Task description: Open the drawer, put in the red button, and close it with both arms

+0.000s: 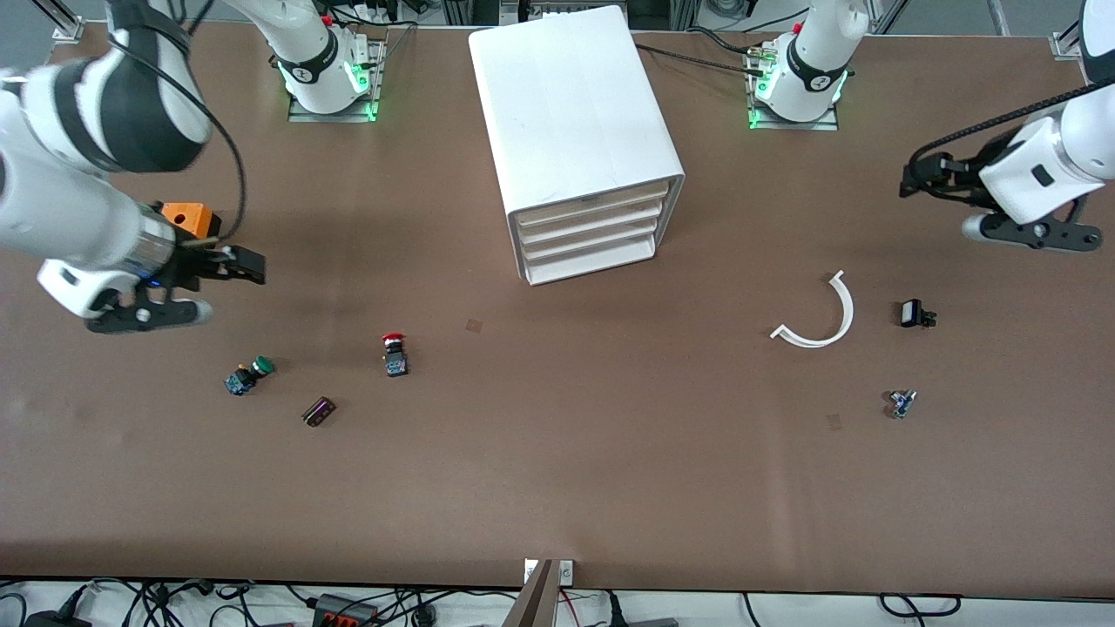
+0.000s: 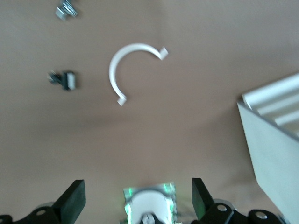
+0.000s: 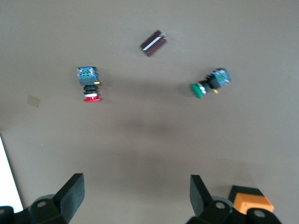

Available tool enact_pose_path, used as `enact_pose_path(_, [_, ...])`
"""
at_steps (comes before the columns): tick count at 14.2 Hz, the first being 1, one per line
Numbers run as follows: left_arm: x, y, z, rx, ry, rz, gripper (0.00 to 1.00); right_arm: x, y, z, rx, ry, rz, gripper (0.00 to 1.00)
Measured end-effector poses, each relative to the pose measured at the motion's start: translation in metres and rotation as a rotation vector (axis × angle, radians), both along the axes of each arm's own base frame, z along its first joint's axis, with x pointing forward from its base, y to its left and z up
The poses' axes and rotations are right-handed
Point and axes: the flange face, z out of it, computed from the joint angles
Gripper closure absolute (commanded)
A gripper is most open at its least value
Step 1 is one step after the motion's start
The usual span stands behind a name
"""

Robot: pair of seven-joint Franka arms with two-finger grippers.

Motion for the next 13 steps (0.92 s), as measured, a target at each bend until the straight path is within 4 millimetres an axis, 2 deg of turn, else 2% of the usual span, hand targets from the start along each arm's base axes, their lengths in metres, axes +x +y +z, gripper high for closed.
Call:
enact_pose_path(3, [-0.014,-0.043,-0.001,-0.083,0.087,-0.063,0.00,0.019,0.032,-0.053,0.004,-0.014,0.039,0.00])
enact_pose_path(5, [-0.013,-0.063,-0.012,-0.166,0.125,-0.075,0.00,0.027,0.057,-0.094,0.000,-0.015,0.072,0.00])
enact_pose_path(6, [-0.008,-0.072,-0.025,-0.199,0.155,-0.078,0.00,0.029,0.071,-0.114,-0.004,-0.012,0.091,0.00])
enact_pose_path(8, [0.007,-0.092,-0.066,-0.261,0.219,-0.084,0.00,0.030,0.093,-0.149,-0.010,-0.011,0.118,0.00])
enact_pose_path(10, [0.023,-0.119,-0.110,-0.304,0.243,-0.098,0.00,0.034,0.103,-0.178,-0.007,-0.029,0.131,0.00])
enact_pose_path(13, [0.041,-0.161,-0.160,-0.465,0.220,-0.138,0.00,0.036,0.118,-0.225,0.007,-0.054,0.150,0.00])
